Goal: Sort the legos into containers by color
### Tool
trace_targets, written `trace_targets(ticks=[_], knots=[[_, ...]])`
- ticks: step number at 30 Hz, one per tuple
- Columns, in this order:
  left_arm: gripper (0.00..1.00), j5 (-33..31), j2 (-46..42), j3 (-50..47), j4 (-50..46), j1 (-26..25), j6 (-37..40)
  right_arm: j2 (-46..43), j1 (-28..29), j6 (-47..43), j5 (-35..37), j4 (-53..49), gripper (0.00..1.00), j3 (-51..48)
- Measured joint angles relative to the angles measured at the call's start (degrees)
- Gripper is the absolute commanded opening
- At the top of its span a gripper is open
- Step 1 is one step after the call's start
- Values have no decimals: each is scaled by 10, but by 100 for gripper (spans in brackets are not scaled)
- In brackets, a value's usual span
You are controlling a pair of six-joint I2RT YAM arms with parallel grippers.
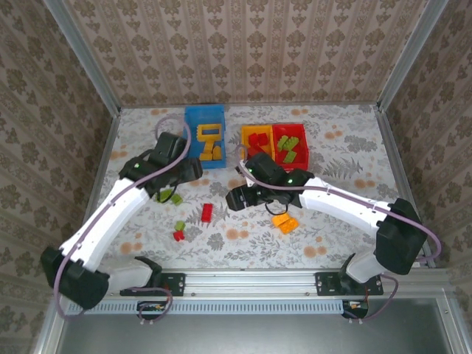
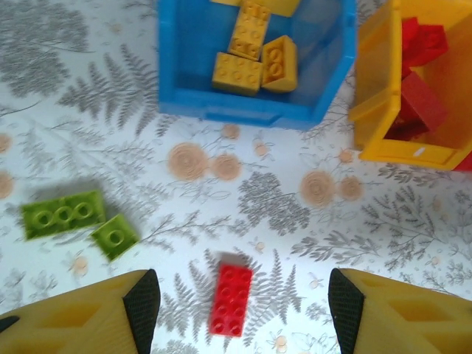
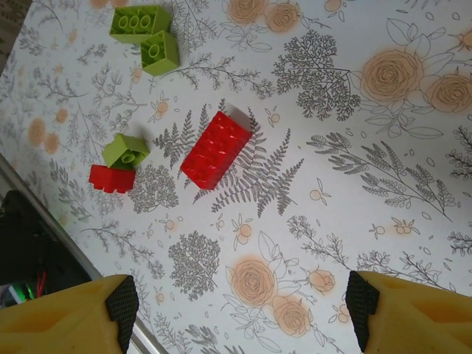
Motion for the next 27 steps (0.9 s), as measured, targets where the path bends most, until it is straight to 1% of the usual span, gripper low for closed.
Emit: trace_targets(ticks=[4,9,11,17,21,23,27], knots=[[65,-22,-77,-23,-28,3,-11,49,29,-1,26,3,78,51],[66,-38,-136,-40,-63,7,-20,117,68,2,54,8,79,111],[66,-40,-153,-47,-77,7,-23,150,82,12,68,-4,82,143],[68,-41,-217,-81,-116,7,-28,258,119,65,106,-45,86,234],[68,-36,-258,-99,-139,7,-28,320,133,108,129,-85,85,281],[68,-33,-274,-101,-152,7,-28,347,135,131,138,-105,83,306],[68,-30,-293,-102,-167,7,-27,381,135,166,148,-128,81,330]])
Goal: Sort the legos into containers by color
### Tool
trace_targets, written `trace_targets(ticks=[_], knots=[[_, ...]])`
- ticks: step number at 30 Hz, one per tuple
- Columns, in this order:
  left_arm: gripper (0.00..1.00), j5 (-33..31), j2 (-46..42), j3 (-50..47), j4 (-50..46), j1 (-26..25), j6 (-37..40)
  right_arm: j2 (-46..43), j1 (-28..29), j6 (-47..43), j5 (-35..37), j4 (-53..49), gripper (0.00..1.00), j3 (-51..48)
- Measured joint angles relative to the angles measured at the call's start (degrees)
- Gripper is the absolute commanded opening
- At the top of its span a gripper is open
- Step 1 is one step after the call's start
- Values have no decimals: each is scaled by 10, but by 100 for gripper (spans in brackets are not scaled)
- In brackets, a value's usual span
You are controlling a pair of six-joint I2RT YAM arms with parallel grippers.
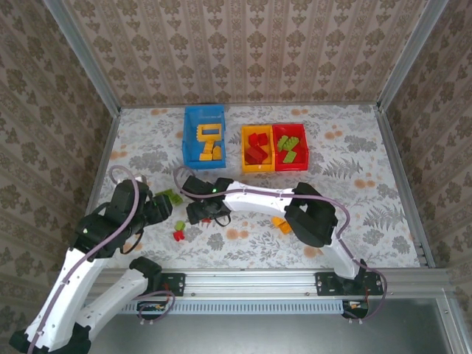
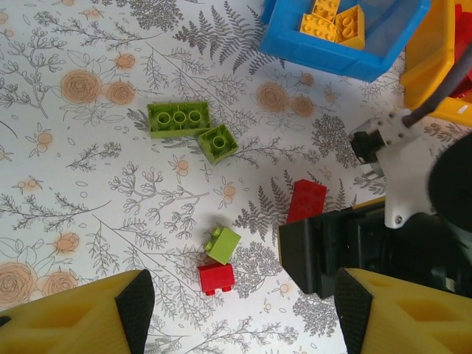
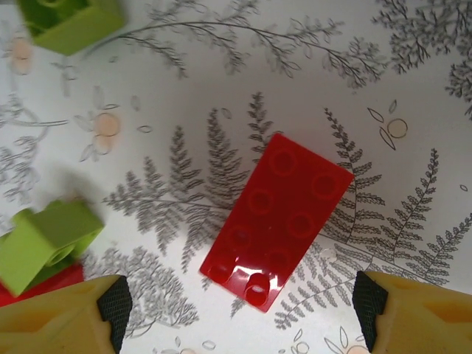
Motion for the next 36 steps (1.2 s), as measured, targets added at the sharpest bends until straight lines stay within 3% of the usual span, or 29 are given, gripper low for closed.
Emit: trace_targets(ticks=[7,19,23,27,33,36], knots=[[68,11,-5,0,-14,0,5,45,3,25,9,-20,75,41],[68,39,-19,-1,-10,0,13,65,4,31,47,-42,23,57],[68,57,-14,-1,10,0,17,39,-2,11,63,-38,20,32],[68,83,18,0,51,0,27,-42,-31,-20,79,-39,19,-9],[68,104,110,20,133,-28,40,-175,-142,-79,79,-25,20,-33],[68,103,167,39,174,-60,47,-184,-211,-112,66,-17,20,-24]])
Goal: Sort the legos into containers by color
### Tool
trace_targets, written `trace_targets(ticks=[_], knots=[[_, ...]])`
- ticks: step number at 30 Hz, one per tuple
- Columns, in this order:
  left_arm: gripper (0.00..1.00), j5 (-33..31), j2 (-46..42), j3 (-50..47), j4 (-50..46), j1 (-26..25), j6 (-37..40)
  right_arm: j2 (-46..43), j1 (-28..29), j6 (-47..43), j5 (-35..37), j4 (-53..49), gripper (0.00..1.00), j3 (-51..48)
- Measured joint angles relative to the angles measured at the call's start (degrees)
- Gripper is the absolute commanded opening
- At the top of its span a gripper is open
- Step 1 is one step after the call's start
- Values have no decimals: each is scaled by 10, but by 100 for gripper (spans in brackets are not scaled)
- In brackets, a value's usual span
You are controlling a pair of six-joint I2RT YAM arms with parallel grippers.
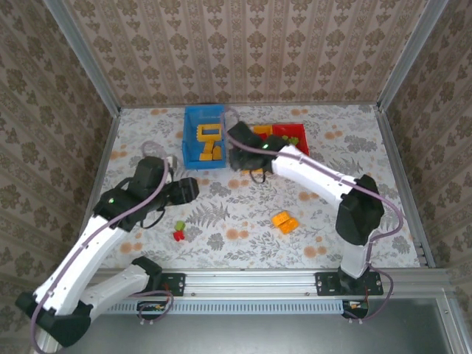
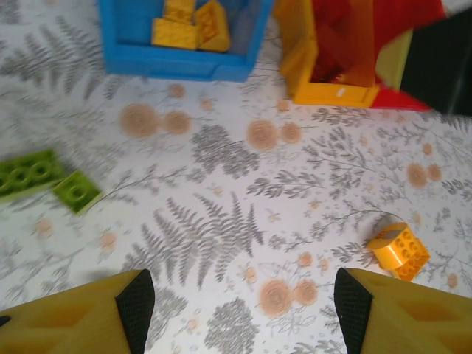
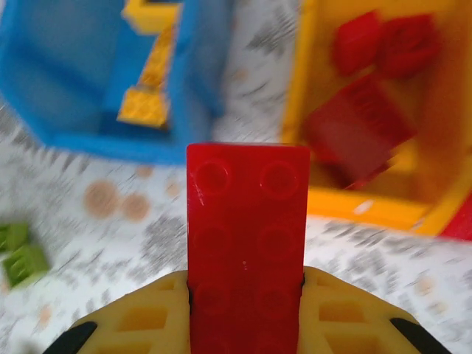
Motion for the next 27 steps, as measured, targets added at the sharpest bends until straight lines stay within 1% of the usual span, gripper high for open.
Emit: trace_targets(ticks=[3,8,10,13,14,16,17,19,24,27], knots=[[68,0,59,22,38,-26,8,43,-60,-31,-20,-8,20,40],[68,-1,142,60,80,-46,15,155,-115,-61,-52,-36,20,142],[69,-1,168,73,94,-50,20,198,-130,-70,-64,-55,22,186],[69,0,199,86,105,-54,28,241,-144,-78,-75,-75,31,229],[69,0,205,87,108,-56,29,247,-147,-80,-76,-80,34,235],[69,0,218,88,114,-57,33,253,-153,-86,-82,-90,46,241],[69,1,222,88,115,-59,34,255,-155,-88,-85,-93,50,242],[70,2,231,88,117,-60,39,255,-158,-91,-89,-99,55,243],[72,15,243,92,117,-60,54,247,-162,-102,-100,-98,59,235],[74,37,256,94,118,-61,71,207,-162,-104,-104,-95,60,195]])
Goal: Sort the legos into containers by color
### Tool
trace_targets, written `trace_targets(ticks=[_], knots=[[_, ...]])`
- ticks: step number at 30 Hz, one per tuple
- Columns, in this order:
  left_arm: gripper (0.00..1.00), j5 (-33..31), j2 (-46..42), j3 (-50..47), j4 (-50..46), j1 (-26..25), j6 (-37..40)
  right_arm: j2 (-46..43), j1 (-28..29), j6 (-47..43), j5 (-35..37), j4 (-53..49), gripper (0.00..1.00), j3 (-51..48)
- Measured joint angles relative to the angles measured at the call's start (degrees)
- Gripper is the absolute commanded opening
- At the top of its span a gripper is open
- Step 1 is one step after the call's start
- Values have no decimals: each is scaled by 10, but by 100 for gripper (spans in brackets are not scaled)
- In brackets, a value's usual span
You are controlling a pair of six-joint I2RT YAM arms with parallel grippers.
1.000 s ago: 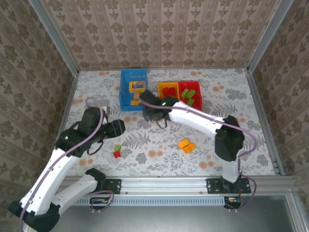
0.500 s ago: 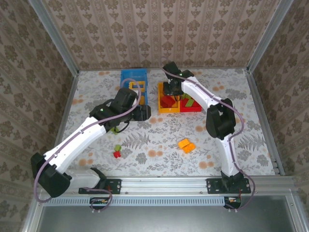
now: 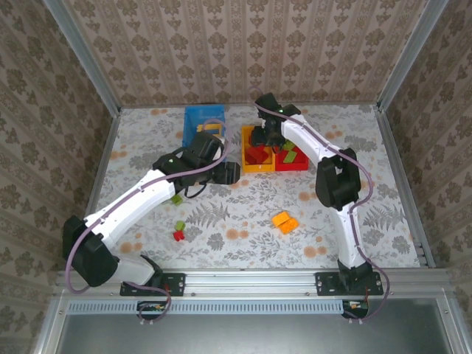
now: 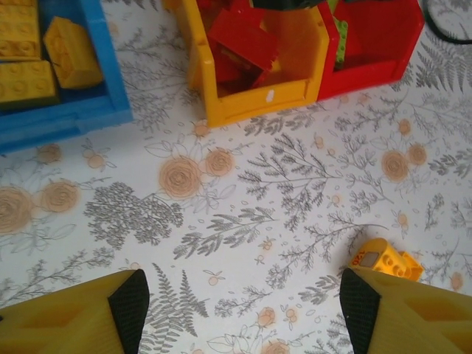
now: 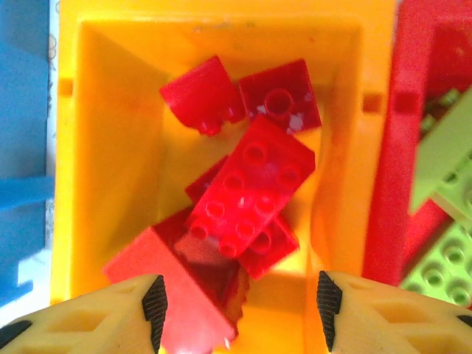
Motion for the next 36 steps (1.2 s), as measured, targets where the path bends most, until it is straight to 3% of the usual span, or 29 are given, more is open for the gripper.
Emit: trace_targets(ticks=[4,8,12,18,27,36], knots=[[77,41,34,0,4,-20,48,-106,0,-1,-2,21,64,-99],[81,71,86,1,4,-80,118,-260,-9,4,-21,62,72,-244],[83,74,134,1,4,-146,176,-408,-34,26,-59,95,80,-400],[84,56,203,8,11,-204,227,-570,-64,75,-128,99,86,-583],[86,25,297,57,23,-241,270,-744,-110,139,-172,28,87,-640],[80,0,356,99,34,-243,288,-769,-134,158,-182,-15,87,-640]])
